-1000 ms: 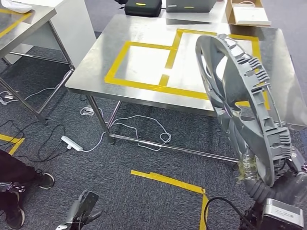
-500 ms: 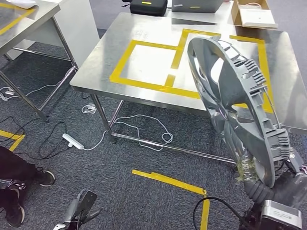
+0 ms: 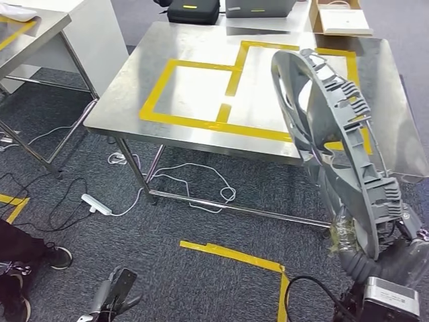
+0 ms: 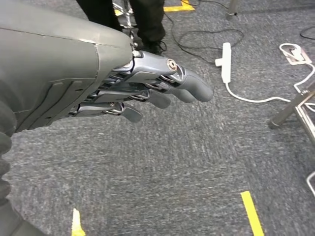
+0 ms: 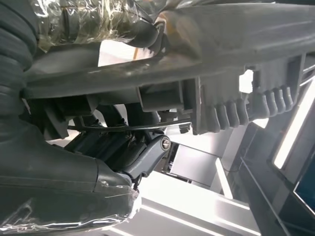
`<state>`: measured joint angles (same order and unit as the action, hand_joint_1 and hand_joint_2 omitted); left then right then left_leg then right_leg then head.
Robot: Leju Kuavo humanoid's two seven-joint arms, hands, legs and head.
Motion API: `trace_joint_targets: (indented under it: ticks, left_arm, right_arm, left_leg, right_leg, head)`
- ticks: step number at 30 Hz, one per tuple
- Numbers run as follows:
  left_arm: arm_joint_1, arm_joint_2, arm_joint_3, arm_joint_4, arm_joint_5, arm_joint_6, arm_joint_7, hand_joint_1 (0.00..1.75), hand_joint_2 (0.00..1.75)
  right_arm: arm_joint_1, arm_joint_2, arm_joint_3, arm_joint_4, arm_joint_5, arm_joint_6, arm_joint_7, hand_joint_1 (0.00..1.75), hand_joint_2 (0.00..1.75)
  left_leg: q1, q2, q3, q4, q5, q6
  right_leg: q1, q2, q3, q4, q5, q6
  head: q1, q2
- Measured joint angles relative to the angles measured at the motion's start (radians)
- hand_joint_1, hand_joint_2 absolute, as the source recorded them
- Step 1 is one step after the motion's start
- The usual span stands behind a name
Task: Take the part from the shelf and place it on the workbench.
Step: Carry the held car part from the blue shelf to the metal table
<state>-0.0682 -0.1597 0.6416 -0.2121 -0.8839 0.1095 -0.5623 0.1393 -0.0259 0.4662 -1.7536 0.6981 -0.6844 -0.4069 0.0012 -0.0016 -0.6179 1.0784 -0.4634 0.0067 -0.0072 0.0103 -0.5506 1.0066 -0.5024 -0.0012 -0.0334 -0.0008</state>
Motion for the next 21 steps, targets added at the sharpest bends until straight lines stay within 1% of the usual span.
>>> trace_joint_targets:
  ticks: [1, 2, 4, 5, 6, 7, 9, 10, 11, 12, 13, 14, 15, 16, 17, 19, 20, 21]
  left_arm:
    - [-0.001, 0.000, 0.000, 0.000, 0.000, 0.000, 0.000, 0.00, 1.75]
    - [-0.001, 0.000, -0.001, 0.000, 0.000, 0.001, 0.000, 0.00, 1.75]
    - [-0.001, -0.001, -0.001, 0.000, 0.000, 0.002, 0.001, 0.00, 1.75]
    - [-0.001, -0.001, -0.001, 0.000, 0.000, 0.002, 0.001, 0.00, 1.75]
    - [-0.001, -0.001, -0.001, 0.000, 0.000, 0.002, 0.001, 0.00, 1.75]
    - [-0.002, -0.002, 0.000, 0.000, 0.000, 0.001, 0.001, 0.00, 1.75]
    - [-0.003, -0.001, 0.000, 0.000, -0.001, -0.002, 0.001, 0.00, 1.75]
    - [-0.002, -0.002, 0.000, 0.000, -0.001, -0.004, 0.001, 0.00, 1.75]
    - [-0.002, -0.002, -0.001, 0.000, -0.002, -0.006, 0.001, 0.00, 1.75]
    - [-0.002, -0.002, -0.001, 0.000, -0.002, -0.006, 0.001, 0.00, 1.75]
    - [-0.002, -0.002, -0.001, 0.000, -0.003, -0.007, 0.001, 0.00, 1.75]
    - [-0.002, -0.002, -0.001, 0.000, -0.003, -0.007, 0.001, 0.00, 1.75]
    - [-0.002, -0.002, -0.001, 0.000, -0.003, -0.007, 0.001, 0.00, 1.75]
    - [-0.002, -0.002, -0.001, 0.000, -0.003, -0.008, 0.001, 0.00, 1.75]
    - [-0.002, -0.001, -0.001, 0.000, -0.003, -0.009, 0.001, 0.00, 1.75]
    - [-0.003, -0.001, -0.001, 0.000, -0.003, -0.011, 0.001, 0.00, 1.75]
    - [-0.003, -0.001, -0.001, 0.000, -0.003, -0.011, 0.000, 0.00, 1.75]
    - [-0.004, 0.000, -0.001, 0.000, -0.003, -0.011, 0.000, 0.00, 1.75]
  right_arm:
    - [0.000, 0.000, 0.000, 0.000, 0.000, 0.000, 0.000, 1.75, 1.75]
    - [0.000, 0.000, 0.000, 0.000, 0.000, 0.000, -0.001, 1.75, 1.75]
    - [0.000, 0.000, 0.000, 0.000, 0.000, 0.000, 0.000, 1.75, 1.75]
    - [0.000, 0.000, 0.000, 0.000, 0.000, 0.000, 0.000, 1.75, 1.75]
    - [-0.001, 0.000, 0.000, 0.000, 0.000, 0.000, 0.000, 1.75, 1.75]
    - [-0.002, 0.000, 0.000, 0.000, 0.000, 0.000, -0.001, 1.75, 1.75]
    - [-0.004, -0.001, 0.000, 0.000, -0.002, 0.000, -0.002, 1.75, 1.75]
    - [-0.004, -0.001, 0.000, 0.001, -0.002, 0.000, -0.002, 1.75, 1.75]
    - [-0.004, -0.001, 0.000, 0.003, -0.003, 0.000, -0.002, 1.75, 1.75]
    - [-0.004, -0.001, 0.000, 0.004, -0.003, 0.000, -0.002, 1.75, 1.75]
    - [-0.004, -0.002, 0.000, 0.005, -0.003, 0.000, -0.002, 1.75, 1.75]
    - [-0.005, -0.002, 0.000, 0.005, -0.003, 0.000, -0.002, 1.75, 1.75]
    - [-0.007, -0.002, 0.000, 0.006, -0.003, 0.000, -0.002, 1.75, 1.75]
    - [-0.008, -0.002, 0.000, 0.006, -0.003, 0.000, -0.003, 1.75, 1.75]
    - [-0.010, -0.002, 0.000, 0.006, -0.004, 0.000, -0.003, 1.75, 1.75]
    - [-0.010, -0.002, 0.000, 0.007, -0.004, 0.000, -0.003, 1.75, 1.75]
    - [-0.010, -0.002, 0.000, 0.007, -0.004, 0.000, -0.003, 1.75, 1.75]
    - [-0.010, -0.002, 0.000, 0.007, -0.004, 0.000, -0.003, 1.75, 1.75]
  left_leg:
    - [-0.002, 0.000, 0.016, -0.038, 0.008, 0.005]
    - [-0.004, 0.000, 0.022, -0.054, 0.005, 0.008]
    - [-0.001, 0.000, 0.023, -0.068, 0.001, 0.011]
    - [0.001, 0.000, 0.026, -0.074, 0.003, 0.013]
    - [0.004, 0.000, 0.028, -0.079, 0.005, 0.016]
    - [0.006, 0.000, 0.031, -0.082, 0.005, 0.019]
    - [0.005, 0.000, 0.032, -0.082, 0.003, 0.022]
    - [0.004, 0.000, 0.032, -0.082, 0.002, 0.023]
    - [0.004, 0.000, 0.034, -0.081, 0.000, 0.023]
    - [0.004, 0.000, 0.036, -0.081, -0.002, 0.023]
    - [0.004, -0.001, 0.040, -0.081, -0.005, 0.021]
    - [0.004, -0.001, 0.044, -0.080, -0.009, 0.018]
    - [0.002, -0.002, 0.046, -0.078, -0.012, 0.014]
    - [0.000, -0.002, 0.046, -0.076, -0.014, 0.010]
    - [-0.002, -0.002, 0.044, -0.074, -0.016, 0.005]
    - [-0.003, -0.001, 0.042, -0.072, -0.018, -0.002]
    - [-0.002, -0.001, 0.042, -0.067, -0.023, -0.007]
    - [-0.001, -0.001, 0.035, -0.047, -0.037, -0.012]
  right_leg:
    - [0.001, 0.001, -0.001, 0.001, -0.002, 0.004]
    - [0.002, 0.001, -0.003, 0.000, -0.002, 0.009]
    - [0.002, 0.000, -0.008, -0.002, -0.003, 0.021]
    - [0.002, -0.001, -0.012, 0.003, -0.009, 0.027]
    - [0.002, -0.002, -0.023, 0.024, -0.023, 0.032]
    - [0.001, -0.003, -0.045, 0.069, -0.047, 0.036]
    - [-0.001, -0.004, -0.113, 0.202, -0.104, 0.043]
    - [-0.002, -0.004, -0.144, 0.257, -0.118, 0.046]
    - [-0.003, -0.004, -0.159, 0.278, -0.114, 0.048]
    - [-0.003, -0.004, -0.154, 0.259, -0.088, 0.048]
    - [-0.004, -0.005, -0.130, 0.201, -0.049, 0.048]
    - [-0.004, -0.007, -0.098, 0.131, -0.014, 0.046]
    - [-0.004, -0.009, -0.065, 0.067, 0.010, 0.044]
    - [-0.003, -0.010, -0.044, 0.025, 0.020, 0.040]
    - [-0.002, -0.009, -0.035, 0.009, 0.018, 0.035]
    - [-0.002, -0.006, -0.032, 0.005, 0.015, 0.023]
    - [-0.003, -0.006, -0.030, 0.004, 0.014, 0.018]
    - [-0.005, -0.007, -0.026, 0.002, 0.013, 0.011]
  head:
    - [0.000, 0.000]
    - [0.000, 0.000]
    - [-0.001, 0.000]
    - [0.000, 0.000]
    - [0.002, 0.000]
    - [0.003, 0.000]
    - [0.005, 0.000]
    - [0.004, 0.000]
    - [0.004, 0.000]
    - [0.004, 0.000]
    - [0.004, 0.000]
    - [0.005, 0.000]
    - [0.005, 0.000]
    - [0.004, 0.000]
    - [0.003, 0.000]
    - [0.000, 0.000]
    - [-0.002, 0.000]
    - [-0.004, 0.000]
